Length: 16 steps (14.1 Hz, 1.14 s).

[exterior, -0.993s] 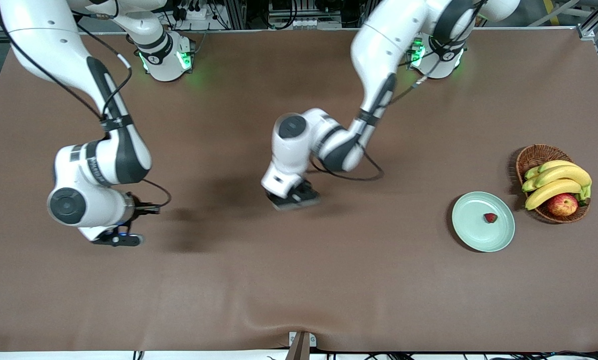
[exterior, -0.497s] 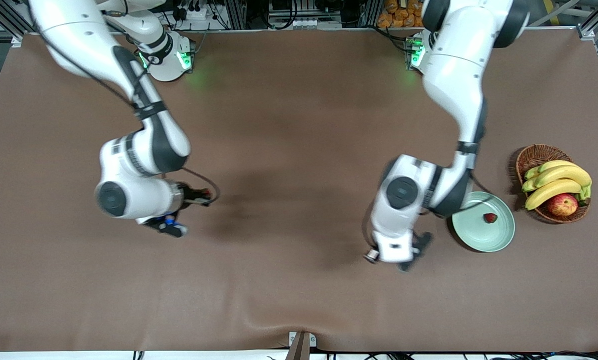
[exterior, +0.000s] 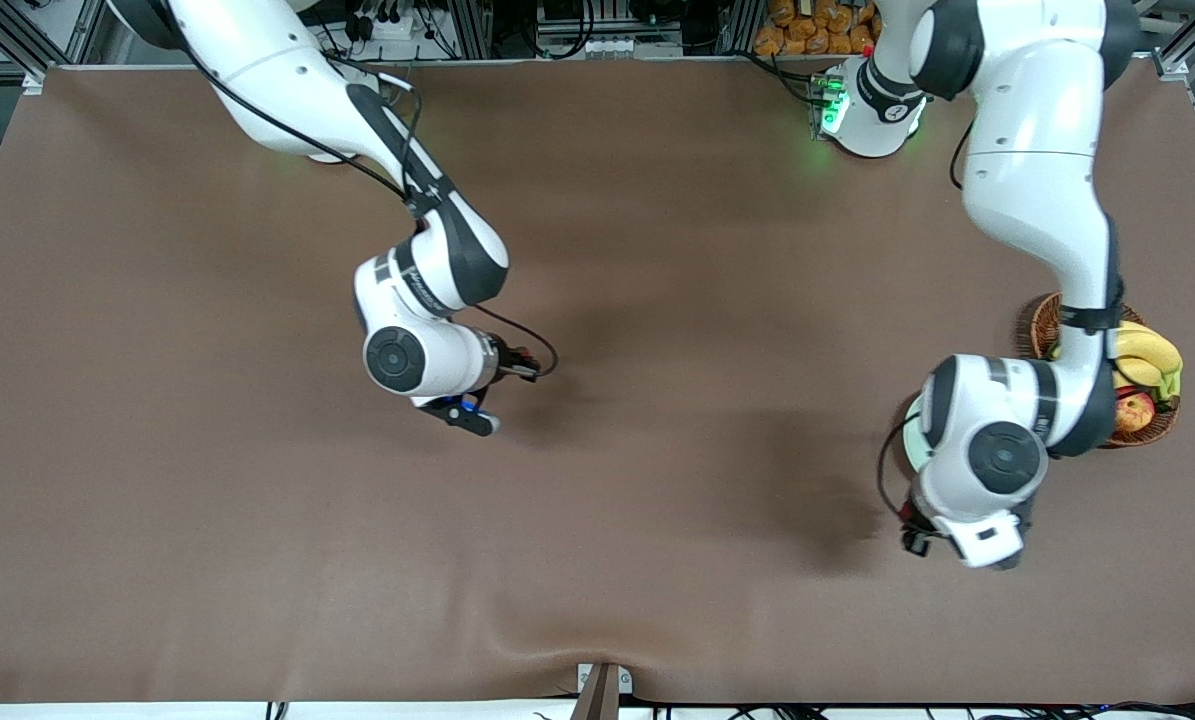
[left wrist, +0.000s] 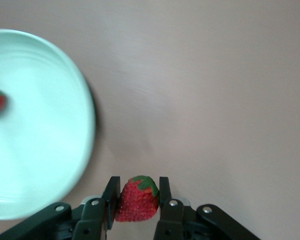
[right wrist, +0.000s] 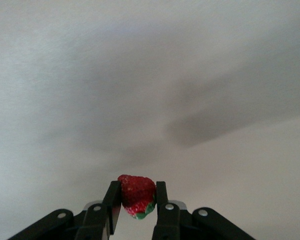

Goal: Collect all strawberries into plate
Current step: 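Release the strawberry onto the plate while the right gripper draws back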

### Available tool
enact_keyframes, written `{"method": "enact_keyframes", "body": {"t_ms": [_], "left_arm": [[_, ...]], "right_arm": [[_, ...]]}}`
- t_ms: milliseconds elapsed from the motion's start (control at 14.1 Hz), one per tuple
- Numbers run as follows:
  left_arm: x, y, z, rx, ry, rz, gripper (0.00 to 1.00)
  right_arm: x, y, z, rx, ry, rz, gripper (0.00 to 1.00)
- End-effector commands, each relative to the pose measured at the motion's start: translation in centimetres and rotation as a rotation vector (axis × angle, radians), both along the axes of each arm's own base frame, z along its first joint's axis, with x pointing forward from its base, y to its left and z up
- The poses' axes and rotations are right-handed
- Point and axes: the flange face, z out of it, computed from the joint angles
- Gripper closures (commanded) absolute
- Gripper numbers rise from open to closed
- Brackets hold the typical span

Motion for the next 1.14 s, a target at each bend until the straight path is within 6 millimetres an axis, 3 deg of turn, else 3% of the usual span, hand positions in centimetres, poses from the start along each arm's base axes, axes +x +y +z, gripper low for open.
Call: {"method": "enact_keyframes", "body": {"t_ms": [0, 284, 639, 851, 922, 993, 1064], "left_arm": [[-2.7, 1.2, 0.7, 0.019, 0.099, 0.047, 1.00], [-5.5, 5.5, 2.4, 0.004, 0.119, 0.091, 1.00], [-8.9, 6.1, -0.8, 0.000, 0.113, 0.075, 1.00], [-9.1, 6.2, -1.8, -0.003, 0.103, 0.071, 1.00], [-9.0, 6.1, -1.7, -0.004, 0.100, 0.070, 0.88], [-8.9, 6.4, -1.4, -0.005, 0.097, 0.067, 0.19], [-8.8, 6.6, -1.2, -0.007, 0.095, 0.058, 0.00]], "right_arm": [[-0.4, 1.3, -1.0, 0.033, 0.007, -0.029, 1.00], [-1.3, 2.6, -3.4, 0.022, -0.009, -0.009, 0.96], [-1.8, 3.0, -4.7, 0.010, 0.003, 0.001, 0.92], [-1.9, 2.9, -5.2, 0.004, 0.007, 0.006, 0.84], [-2.0, 2.9, -5.4, 0.002, 0.009, 0.007, 0.79], [-2.1, 3.0, -5.6, -0.001, 0.011, 0.011, 0.71], [-2.2, 3.1, -5.6, -0.001, 0.011, 0.012, 0.57]]}}
